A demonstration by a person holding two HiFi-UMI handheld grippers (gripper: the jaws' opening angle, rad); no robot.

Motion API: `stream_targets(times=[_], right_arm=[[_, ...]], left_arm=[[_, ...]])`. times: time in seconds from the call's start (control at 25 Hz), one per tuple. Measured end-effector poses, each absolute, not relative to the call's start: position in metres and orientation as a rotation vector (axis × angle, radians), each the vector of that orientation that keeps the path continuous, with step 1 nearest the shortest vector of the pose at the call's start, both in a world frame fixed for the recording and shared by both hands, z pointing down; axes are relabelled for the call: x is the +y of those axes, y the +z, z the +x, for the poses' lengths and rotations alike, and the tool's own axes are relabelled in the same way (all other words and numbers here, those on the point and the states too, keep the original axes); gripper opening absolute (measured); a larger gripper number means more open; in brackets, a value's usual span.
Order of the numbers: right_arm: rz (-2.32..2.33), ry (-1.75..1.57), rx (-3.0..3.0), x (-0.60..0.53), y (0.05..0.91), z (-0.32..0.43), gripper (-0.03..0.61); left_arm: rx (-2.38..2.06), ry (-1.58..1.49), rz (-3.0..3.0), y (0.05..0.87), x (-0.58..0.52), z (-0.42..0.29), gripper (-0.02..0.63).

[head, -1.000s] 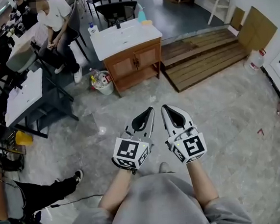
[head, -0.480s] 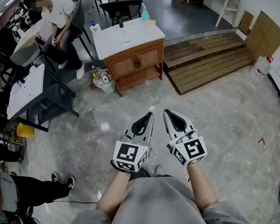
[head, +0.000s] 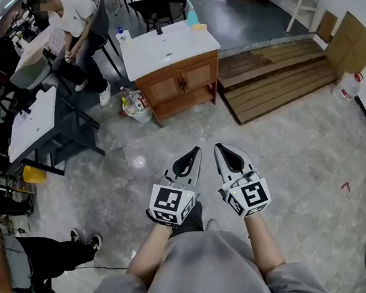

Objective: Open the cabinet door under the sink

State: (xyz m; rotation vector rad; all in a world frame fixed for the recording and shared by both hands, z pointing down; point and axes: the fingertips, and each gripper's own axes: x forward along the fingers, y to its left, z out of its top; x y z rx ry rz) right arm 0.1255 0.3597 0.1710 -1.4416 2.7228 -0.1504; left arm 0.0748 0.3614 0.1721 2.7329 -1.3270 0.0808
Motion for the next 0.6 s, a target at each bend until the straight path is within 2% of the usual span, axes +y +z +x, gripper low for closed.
stream_targets(times=[0.6], right_arm=[[-1.509,-0.191,2.737,0.211,0.186,0.079,0.009]], left_arm=[[-1.239,0.081,2.714,0.192,0.213,0.034,0.008]])
